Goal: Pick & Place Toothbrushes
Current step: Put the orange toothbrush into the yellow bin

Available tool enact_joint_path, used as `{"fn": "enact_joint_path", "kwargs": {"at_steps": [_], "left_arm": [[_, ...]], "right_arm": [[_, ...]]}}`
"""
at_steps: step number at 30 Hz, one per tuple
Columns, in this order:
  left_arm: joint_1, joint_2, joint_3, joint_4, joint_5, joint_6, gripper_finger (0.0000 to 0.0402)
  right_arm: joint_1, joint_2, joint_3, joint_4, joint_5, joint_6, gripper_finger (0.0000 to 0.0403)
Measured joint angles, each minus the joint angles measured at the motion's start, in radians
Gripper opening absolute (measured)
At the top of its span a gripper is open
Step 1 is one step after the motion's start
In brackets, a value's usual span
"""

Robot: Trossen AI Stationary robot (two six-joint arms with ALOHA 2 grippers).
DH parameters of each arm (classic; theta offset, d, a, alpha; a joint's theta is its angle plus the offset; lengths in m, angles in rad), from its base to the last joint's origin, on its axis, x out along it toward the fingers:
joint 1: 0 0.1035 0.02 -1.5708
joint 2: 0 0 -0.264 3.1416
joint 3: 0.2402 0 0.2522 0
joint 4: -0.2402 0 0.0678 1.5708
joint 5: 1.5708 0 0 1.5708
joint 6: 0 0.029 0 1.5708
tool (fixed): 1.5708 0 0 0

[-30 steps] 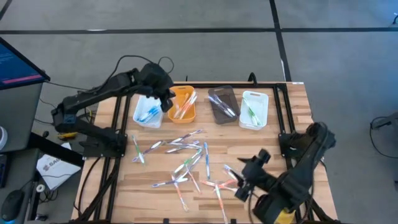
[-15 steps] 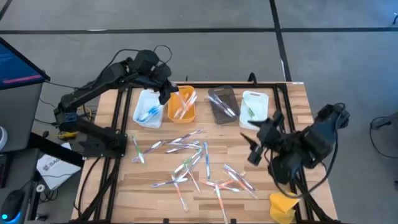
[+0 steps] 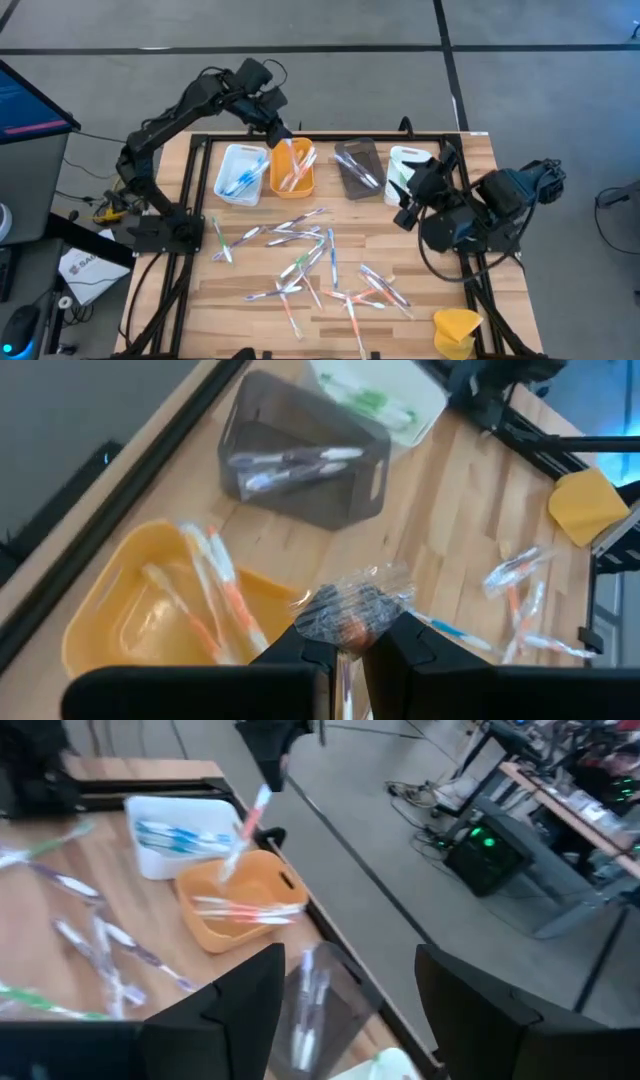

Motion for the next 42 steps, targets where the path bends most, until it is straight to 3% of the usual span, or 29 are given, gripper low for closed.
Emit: {"fn": "enact_joint_path", "kwargs": {"at_steps": [9,14,20,25,32,42], "left_arm": [[0.018,0.012,0.015,-0.030,-0.005,0.028,0.0018],[-0.016,0.010,0.014,-0.080,-0.136,0.029,0.0019],[-0.069,0.009,0.014,-0.094,-0.149,0.026,0.0020],[-0.099,0.010,0.014,-0.105,-0.231,0.028,0.0020],[-0.097,0.016,0.013,-0.123,-0.224,0.078,0.0019],[-0.083,0.082,0.012,-0.123,-0.224,0.133,0.0018]], "right_arm": [[-0.082,0.002,0.000,0.000,-0.014,-0.062,0.0221],[-0.126,0.002,0.000,0.000,-0.045,-0.073,0.0221],[-0.173,-0.021,0.000,0.000,-0.117,-0.086,0.0221],[-0.184,-0.030,0.000,0.000,-0.164,-0.085,0.0221],[-0.167,-0.028,0.000,0.000,-0.233,-0.053,0.0221],[-0.116,-0.020,0.000,0.000,-0.237,0.017,0.0221]]}}
